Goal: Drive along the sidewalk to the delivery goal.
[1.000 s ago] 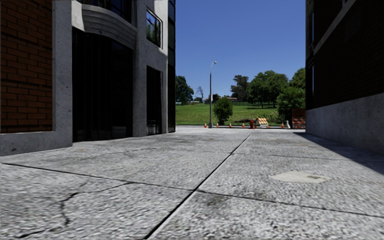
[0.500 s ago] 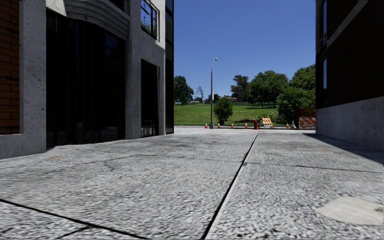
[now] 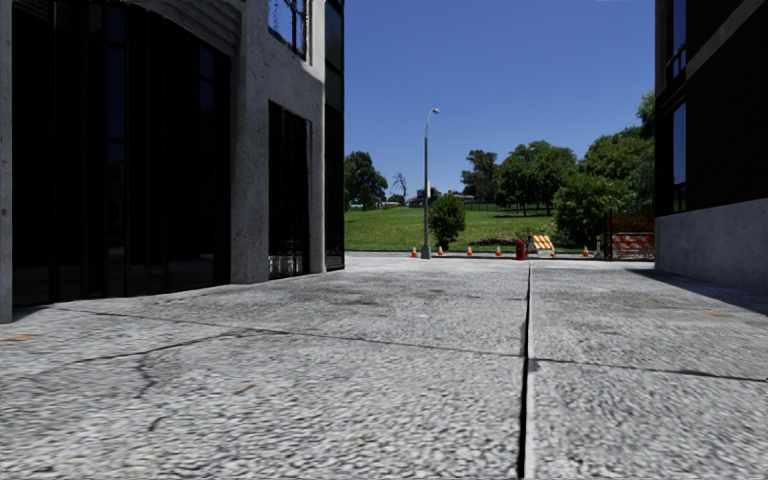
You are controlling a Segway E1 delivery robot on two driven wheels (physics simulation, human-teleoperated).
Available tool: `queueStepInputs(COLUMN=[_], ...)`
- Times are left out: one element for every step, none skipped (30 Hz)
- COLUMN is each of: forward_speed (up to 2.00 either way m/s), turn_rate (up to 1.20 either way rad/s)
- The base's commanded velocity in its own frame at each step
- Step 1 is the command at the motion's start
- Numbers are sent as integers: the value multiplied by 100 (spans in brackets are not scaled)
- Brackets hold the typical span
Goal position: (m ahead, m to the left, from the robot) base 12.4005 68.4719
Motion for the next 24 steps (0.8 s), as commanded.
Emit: queueStepInputs(forward_speed=[200, 200, 200, 200, 200, 200, 200, 200, 200, 200, 200, 200, 200, 200, 200, 200, 200, 200, 200, 200, 200, 200, 200, 200], turn_rate=[0, 0, 0, 0, 0, 0, 0, 0, 0, 0, 0, 0, 0, 0, 0, 0, 0, 0, 0, 0, 0, 0, 0, 0])
